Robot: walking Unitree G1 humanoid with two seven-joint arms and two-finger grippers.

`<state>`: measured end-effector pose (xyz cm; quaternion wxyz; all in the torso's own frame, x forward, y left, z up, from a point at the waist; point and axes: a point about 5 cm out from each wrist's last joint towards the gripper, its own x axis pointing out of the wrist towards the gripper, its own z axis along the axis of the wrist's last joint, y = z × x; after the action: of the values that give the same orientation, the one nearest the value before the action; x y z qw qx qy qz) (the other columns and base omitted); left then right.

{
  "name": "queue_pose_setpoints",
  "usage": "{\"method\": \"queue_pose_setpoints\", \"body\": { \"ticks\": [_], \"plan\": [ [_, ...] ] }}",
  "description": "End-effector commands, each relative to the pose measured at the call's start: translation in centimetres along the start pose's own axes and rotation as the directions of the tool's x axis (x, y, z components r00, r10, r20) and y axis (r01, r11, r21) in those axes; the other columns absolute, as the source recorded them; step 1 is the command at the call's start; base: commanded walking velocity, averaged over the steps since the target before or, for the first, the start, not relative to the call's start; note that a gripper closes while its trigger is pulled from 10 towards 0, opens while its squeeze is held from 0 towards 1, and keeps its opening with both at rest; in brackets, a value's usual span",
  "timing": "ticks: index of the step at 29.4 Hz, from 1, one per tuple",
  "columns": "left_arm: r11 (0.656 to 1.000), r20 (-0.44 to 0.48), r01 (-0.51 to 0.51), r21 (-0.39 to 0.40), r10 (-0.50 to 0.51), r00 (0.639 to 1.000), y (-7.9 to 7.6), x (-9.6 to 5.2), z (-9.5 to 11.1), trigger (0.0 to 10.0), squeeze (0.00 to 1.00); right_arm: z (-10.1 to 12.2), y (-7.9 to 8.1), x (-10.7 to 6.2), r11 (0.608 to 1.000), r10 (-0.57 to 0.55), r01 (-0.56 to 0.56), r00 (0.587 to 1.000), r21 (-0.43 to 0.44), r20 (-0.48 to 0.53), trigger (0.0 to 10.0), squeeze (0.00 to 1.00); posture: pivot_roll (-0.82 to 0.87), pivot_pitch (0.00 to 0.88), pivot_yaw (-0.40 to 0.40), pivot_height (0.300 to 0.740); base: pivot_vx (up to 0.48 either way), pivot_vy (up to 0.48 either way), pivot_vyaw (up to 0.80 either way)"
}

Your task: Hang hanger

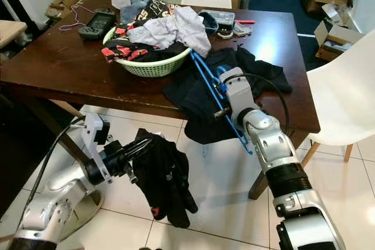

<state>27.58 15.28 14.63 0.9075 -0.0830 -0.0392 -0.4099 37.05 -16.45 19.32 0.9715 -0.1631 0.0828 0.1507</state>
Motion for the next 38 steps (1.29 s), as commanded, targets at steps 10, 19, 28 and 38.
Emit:
{"method": "queue_pose_setpoints", "body": {
  "ticks": [10, 19, 28, 38],
  "plan": [
    [1.0, 0.015, 0.02, 0.003, -0.02, 1.0, -0.1, -0.1, 0.5, 10.0, 0.0, 1.3, -2.5, -0.6, 0.978, -0.104, 0.076, 0.985, 0.192, 0.138, 0.0, 0.0, 0.06, 0.147, 0.019, 0.74, 0.0, 0.0, 0.0],
    [0.987, 0.083, 0.141, 0.076, -0.147, 0.986, -0.6, 0.8, 4.6, 10.0, 0.0, 0.1, -8.8, -3.7, 0.829, -0.313, 0.143, 0.92, 0.541, 0.237, 0.0, 0.0, 0.05, 0.142, 0.033, 0.74, 0.0, 0.0, 0.0],
    [0.881, 0.073, 0.416, 0.227, -0.441, 0.894, -2.4, 0.9, 11.1, 10.0, 0.0, -1.0, -11.5, -8.4, 0.828, -0.225, -0.083, 0.857, 0.554, 0.465, 10.0, 0.0, 0.04, 0.135, 0.051, 0.74, 0.0, 0.0, 0.0],
    [0.581, -0.292, 0.719, 0.38, -0.663, 0.69, -3.5, 0.3, 14.4, 10.0, 0.0, -2.4, -10.7, -14.7, 0.891, 0.076, -0.334, 0.777, 0.307, 0.625, 10.0, 0.0, 0.02, 0.112, 0.075, 0.74, 0.0, 0.0, -0.23]
  ]
}}
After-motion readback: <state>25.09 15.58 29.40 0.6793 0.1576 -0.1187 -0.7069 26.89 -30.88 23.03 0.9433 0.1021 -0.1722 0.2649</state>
